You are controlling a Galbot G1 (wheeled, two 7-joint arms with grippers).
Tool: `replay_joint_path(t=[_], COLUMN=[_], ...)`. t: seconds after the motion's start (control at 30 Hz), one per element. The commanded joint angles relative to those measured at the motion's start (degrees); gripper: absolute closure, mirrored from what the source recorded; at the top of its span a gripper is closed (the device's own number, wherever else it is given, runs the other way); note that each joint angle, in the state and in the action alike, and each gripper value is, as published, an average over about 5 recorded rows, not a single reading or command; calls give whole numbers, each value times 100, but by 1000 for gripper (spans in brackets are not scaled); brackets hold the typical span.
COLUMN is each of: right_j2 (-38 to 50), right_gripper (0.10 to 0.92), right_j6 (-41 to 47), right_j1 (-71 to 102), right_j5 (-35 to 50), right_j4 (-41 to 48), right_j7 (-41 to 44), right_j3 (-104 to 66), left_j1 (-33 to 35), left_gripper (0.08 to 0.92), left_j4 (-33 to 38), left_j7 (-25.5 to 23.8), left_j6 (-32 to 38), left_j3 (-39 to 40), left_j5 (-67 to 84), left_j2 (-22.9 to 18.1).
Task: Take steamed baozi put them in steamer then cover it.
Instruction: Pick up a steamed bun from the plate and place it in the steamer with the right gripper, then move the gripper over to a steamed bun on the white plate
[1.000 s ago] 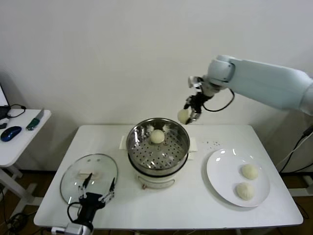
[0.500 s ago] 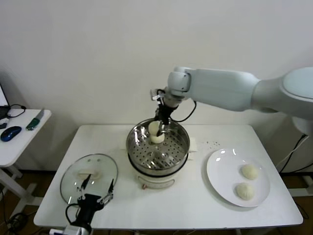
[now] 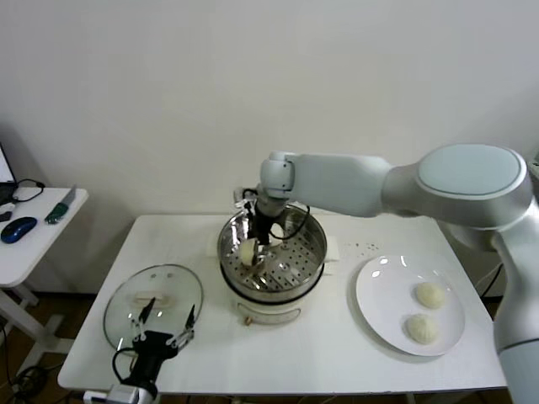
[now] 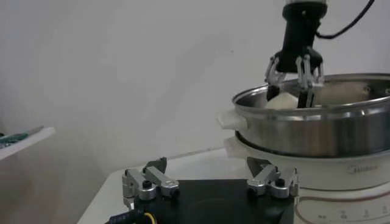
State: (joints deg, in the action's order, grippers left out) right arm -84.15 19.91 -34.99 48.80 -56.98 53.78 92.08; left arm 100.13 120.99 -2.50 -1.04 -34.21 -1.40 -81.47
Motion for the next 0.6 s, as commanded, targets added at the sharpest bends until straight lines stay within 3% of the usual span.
replay_joint_path(t=[0.03, 0.23, 0.6], right_j2=[-209, 10, 1604], right_gripper=[317, 212, 202], right_j6=[12, 28, -433], right_j1=[236, 16, -1742], right_j5=[-40, -106, -100], right_j4=[231, 22, -1291], right_j7=[6, 64, 550], right_j3=[32, 3, 308], left_j1=[-22, -15, -43], left_gripper=[177, 177, 177], left_j4=[-13, -16, 136], left_j7=[3, 10, 14], left_j6=[-10, -4, -146], left_j3=[-1, -22, -10], left_j5=[30, 37, 96], left_j2=[-13, -14, -74])
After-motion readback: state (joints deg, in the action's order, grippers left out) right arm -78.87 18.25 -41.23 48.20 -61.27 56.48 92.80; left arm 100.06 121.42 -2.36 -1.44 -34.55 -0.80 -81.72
